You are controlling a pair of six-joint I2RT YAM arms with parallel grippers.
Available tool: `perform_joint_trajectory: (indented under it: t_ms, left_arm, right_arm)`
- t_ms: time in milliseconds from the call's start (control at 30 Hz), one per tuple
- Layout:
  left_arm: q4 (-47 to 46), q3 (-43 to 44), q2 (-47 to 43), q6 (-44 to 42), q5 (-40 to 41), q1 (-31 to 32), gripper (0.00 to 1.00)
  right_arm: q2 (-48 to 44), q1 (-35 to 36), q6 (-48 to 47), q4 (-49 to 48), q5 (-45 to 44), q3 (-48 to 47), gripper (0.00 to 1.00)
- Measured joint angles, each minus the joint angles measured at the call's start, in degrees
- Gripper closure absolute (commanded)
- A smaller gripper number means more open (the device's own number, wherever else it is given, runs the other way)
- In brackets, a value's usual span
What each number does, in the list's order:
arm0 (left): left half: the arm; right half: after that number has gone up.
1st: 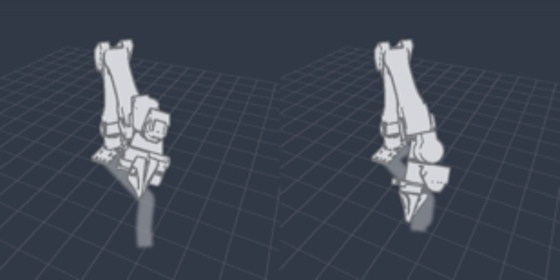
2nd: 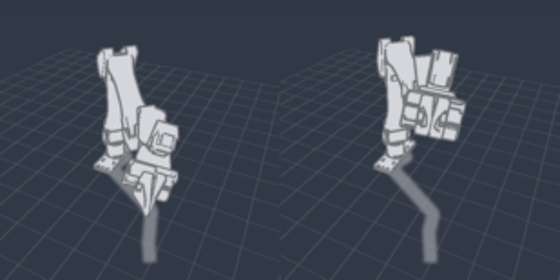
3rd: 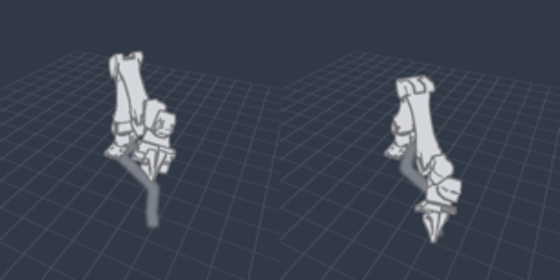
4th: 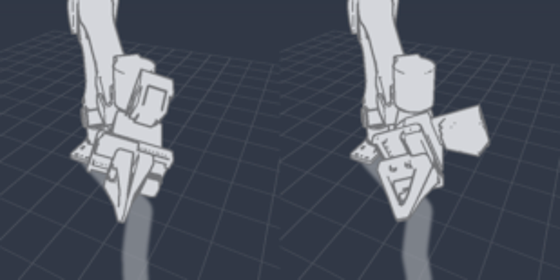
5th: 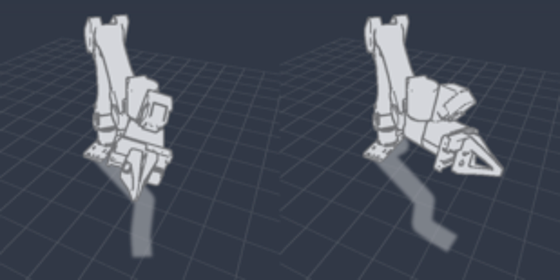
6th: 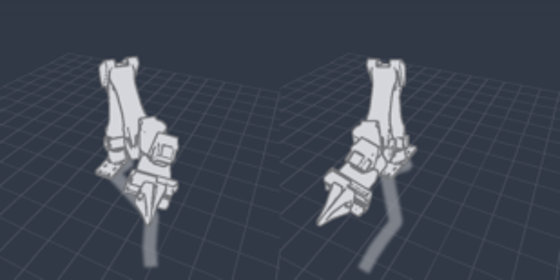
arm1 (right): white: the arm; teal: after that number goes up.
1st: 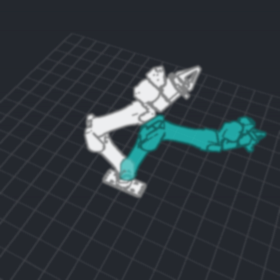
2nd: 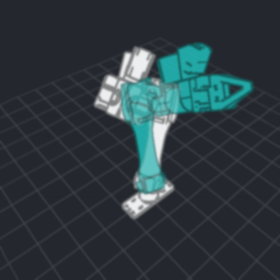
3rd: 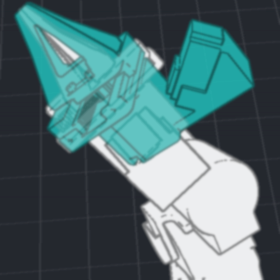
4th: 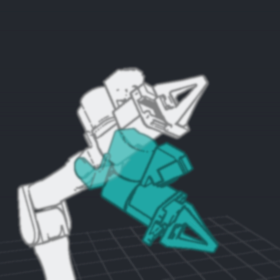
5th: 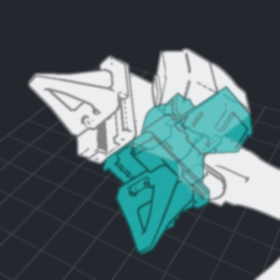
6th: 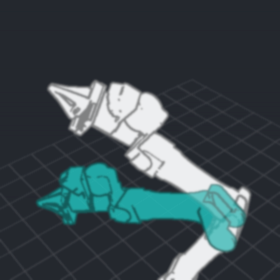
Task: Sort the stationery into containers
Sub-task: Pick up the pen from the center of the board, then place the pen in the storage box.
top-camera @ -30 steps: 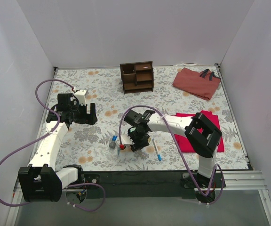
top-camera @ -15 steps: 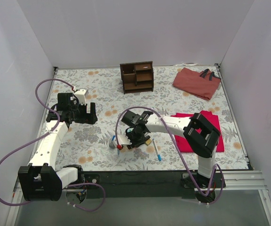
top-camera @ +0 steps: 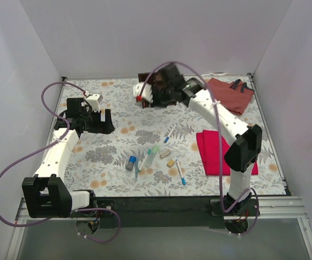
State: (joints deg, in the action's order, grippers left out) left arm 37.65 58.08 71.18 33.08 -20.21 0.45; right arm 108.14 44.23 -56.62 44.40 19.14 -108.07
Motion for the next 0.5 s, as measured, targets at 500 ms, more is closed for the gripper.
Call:
perform_joint_trajectory:
  t_ms: [500]
  left_arm:
    - [-19.9, -9.8, 0.6, 3.9, -12.0, 0.0, 0.23]
  right_arm:
    - [10.6, -14.9, 34.0, -43.3, 13.0, -5.9, 0.99]
